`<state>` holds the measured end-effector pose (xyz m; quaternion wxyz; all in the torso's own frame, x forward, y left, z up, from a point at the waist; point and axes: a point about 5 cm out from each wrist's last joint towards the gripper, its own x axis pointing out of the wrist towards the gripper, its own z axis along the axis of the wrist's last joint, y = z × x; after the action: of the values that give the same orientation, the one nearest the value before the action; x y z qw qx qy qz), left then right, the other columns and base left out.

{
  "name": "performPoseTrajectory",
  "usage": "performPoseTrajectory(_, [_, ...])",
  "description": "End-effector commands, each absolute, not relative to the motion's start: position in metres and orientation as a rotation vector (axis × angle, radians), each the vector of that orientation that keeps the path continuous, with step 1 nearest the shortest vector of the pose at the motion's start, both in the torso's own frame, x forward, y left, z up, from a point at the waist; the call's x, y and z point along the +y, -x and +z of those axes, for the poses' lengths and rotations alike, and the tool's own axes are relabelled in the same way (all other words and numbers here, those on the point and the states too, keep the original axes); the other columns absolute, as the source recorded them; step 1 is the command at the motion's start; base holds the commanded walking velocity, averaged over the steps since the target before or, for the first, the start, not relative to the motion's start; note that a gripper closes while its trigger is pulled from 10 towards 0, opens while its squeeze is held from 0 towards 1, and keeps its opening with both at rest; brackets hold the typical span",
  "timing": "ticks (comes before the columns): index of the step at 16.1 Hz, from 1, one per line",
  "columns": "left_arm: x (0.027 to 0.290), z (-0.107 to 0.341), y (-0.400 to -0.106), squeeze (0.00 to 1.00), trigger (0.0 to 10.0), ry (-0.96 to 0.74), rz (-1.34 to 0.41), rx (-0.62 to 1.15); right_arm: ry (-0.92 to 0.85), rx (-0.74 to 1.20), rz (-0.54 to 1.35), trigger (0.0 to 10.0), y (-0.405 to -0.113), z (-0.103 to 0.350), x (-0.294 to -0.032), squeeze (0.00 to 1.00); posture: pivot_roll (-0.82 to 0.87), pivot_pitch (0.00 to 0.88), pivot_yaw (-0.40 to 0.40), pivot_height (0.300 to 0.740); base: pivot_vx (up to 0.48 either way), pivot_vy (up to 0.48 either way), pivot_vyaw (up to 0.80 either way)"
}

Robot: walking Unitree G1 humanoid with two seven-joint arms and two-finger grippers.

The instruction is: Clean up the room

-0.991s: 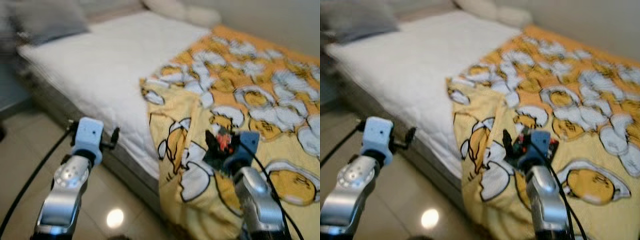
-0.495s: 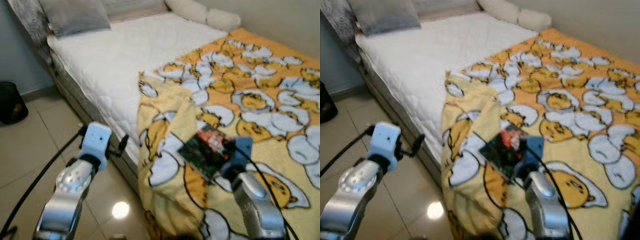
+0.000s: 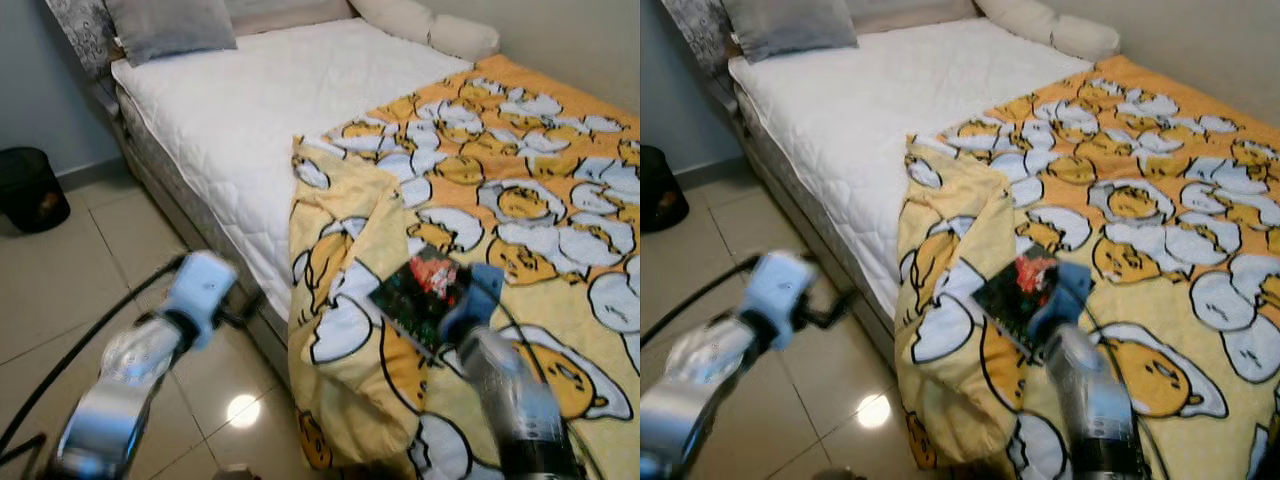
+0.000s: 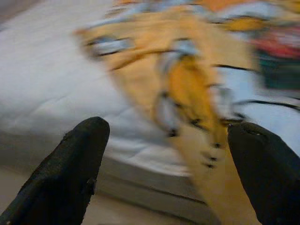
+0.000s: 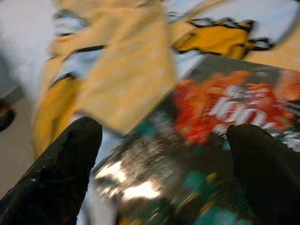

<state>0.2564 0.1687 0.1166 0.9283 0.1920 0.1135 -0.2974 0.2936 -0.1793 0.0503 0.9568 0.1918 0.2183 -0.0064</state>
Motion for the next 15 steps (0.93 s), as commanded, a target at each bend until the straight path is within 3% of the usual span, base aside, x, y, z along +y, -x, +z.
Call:
performPoseTrajectory(1, [0.160, 0.112, -0.254, 1.00, 10.0, -0.381, -0.736, 0.261, -0.436, 0.533, -0.111, 10.0, -0.290, 0.036, -0.196, 0.00, 0.01, 0.000, -0.067, 0.740, 0.000, 0.000, 0.00])
performPoseTrajectory(8, [0.145, 0.108, -0.248, 1.00, 10.0, -0.315, -1.020, 0.341, -0.644, 0.638, -0.300, 10.0, -0.285, 0.013, -0.238, 0.00, -0.05, 0.000, -0.051, 0.740, 0.000, 0.000, 0.00])
performPoseTrajectory(10, [0.145, 0.109, -0.251, 1.00, 10.0, -0.330, -1.044, 0.342, -0.819, 0.623, -0.238, 10.0, -0.288, 0.015, -0.233, 0.00, -0.05, 0.000, -0.055, 0.740, 0.000, 0.000, 0.00])
performPoseTrajectory(15, [0.146, 0.110, -0.251, 1.00, 10.0, -0.330, -1.072, 0.350, -0.899, 0.641, -0.123, 10.0, -0.291, 0.015, -0.227, 0.00, -0.05, 0.000, -0.060, 0.740, 0.000, 0.000, 0.00])
